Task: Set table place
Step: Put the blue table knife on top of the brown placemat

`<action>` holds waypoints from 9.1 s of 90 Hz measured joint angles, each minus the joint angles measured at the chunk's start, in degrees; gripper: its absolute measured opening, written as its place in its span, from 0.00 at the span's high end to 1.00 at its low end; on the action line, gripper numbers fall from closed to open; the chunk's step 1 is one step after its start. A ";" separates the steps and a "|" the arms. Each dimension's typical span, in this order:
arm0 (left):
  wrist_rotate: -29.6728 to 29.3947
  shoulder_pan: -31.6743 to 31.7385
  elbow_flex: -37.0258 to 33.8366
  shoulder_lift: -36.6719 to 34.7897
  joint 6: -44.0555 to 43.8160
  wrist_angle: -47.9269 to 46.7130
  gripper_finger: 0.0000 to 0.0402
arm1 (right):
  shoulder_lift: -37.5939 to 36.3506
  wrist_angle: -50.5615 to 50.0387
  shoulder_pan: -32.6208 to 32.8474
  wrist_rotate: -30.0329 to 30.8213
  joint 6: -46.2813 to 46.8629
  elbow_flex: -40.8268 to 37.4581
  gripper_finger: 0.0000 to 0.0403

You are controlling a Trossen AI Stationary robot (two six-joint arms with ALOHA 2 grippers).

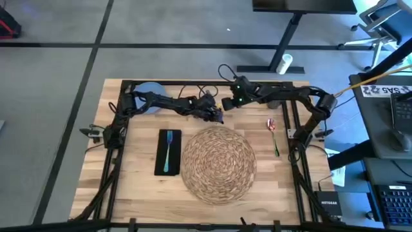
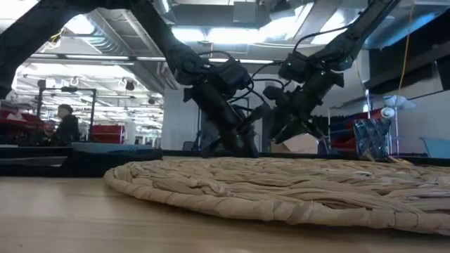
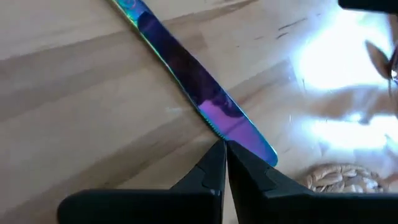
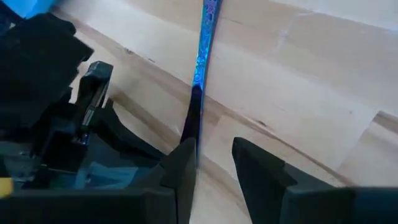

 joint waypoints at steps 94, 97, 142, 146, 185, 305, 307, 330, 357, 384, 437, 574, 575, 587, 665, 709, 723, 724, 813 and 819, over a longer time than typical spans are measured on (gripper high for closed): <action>-6.68 0.83 4.37 1.53 -4.20 -4.53 1.00 | -0.96 -9.50 -2.64 -4.72 -13.65 6.88 0.75; -6.68 0.83 4.37 1.53 -4.41 -4.53 1.00 | -0.98 -9.79 -2.64 -4.38 -14.15 7.31 0.75; -6.01 1.53 4.37 1.54 -3.50 -2.60 1.00 | -0.98 -15.49 -4.58 -3.34 -17.14 7.91 0.75; -5.81 1.52 4.37 2.34 -3.43 -2.51 1.00 | -1.01 -15.64 -4.59 -3.34 -17.24 7.91 0.75; -3.56 0.53 4.47 3.69 -3.36 -0.98 1.00 | -1.01 -19.21 -4.44 -4.72 -19.77 7.91 0.75; -3.26 2.89 4.76 4.71 -9.33 6.94 1.00 | -1.01 -19.58 -4.44 -4.72 -20.64 5.48 0.75; -3.25 2.88 4.78 4.63 -9.65 6.83 1.00 | -1.01 -19.64 -4.44 -4.72 -20.61 5.29 0.75; -2.86 2.18 4.79 4.50 -9.59 7.58 1.00 | -1.01 -19.81 -4.46 -4.95 -20.39 4.55 0.75; -3.58 3.48 4.96 4.85 -10.34 5.17 1.00 | -1.01 -20.01 -4.44 -4.12 -18.96 4.55 0.75; -2.86 3.48 4.94 4.72 -11.96 6.42 1.00 | -0.46 -21.33 -4.44 -3.67 -17.79 4.55 0.75; -2.96 1.38 4.87 -3.43 4.69 -13.19 1.00 | 0.83 -19.52 1.96 8.57 -21.97 4.55 0.98; -2.32 7.90 -25.77 -19.23 16.18 -4.15 1.00 | 2.93 6.46 13.29 9.69 3.76 -6.95 1.00; -2.39 7.91 -26.10 -19.25 15.99 -3.85 1.00 | 2.93 6.48 13.29 9.70 3.75 -6.95 1.00; -2.85 8.12 -28.07 -19.28 14.73 -0.23 1.00 | 2.93 6.49 13.25 9.41 4.22 -6.95 1.00; -7.29 10.32 -25.65 -19.10 15.94 -1.26 1.00 | 2.91 7.69 13.20 8.08 4.99 -6.86 1.00; -4.33 5.56 -25.66 -18.12 12.31 3.73 1.00 | 2.86 7.70 13.20 7.80 5.03 -6.86 1.00; -4.50 4.30 -25.69 -18.12 11.46 5.58 1.00 | 2.86 7.70 13.20 7.78 5.03 -6.86 1.00; -4.52 4.22 -25.69 -18.12 11.42 5.80 1.00 | 2.86 7.71 13.20 7.78 5.03 -6.86 1.00; -2.36 1.18 -25.69 -16.98 10.79 10.41 1.00 | 2.71 3.91 26.77 4.10 12.42 -6.86 1.00; -0.96 1.44 -25.69 -16.98 11.75 12.59 1.00 | 2.71 3.93 26.73 3.49 13.10 -6.88 1.00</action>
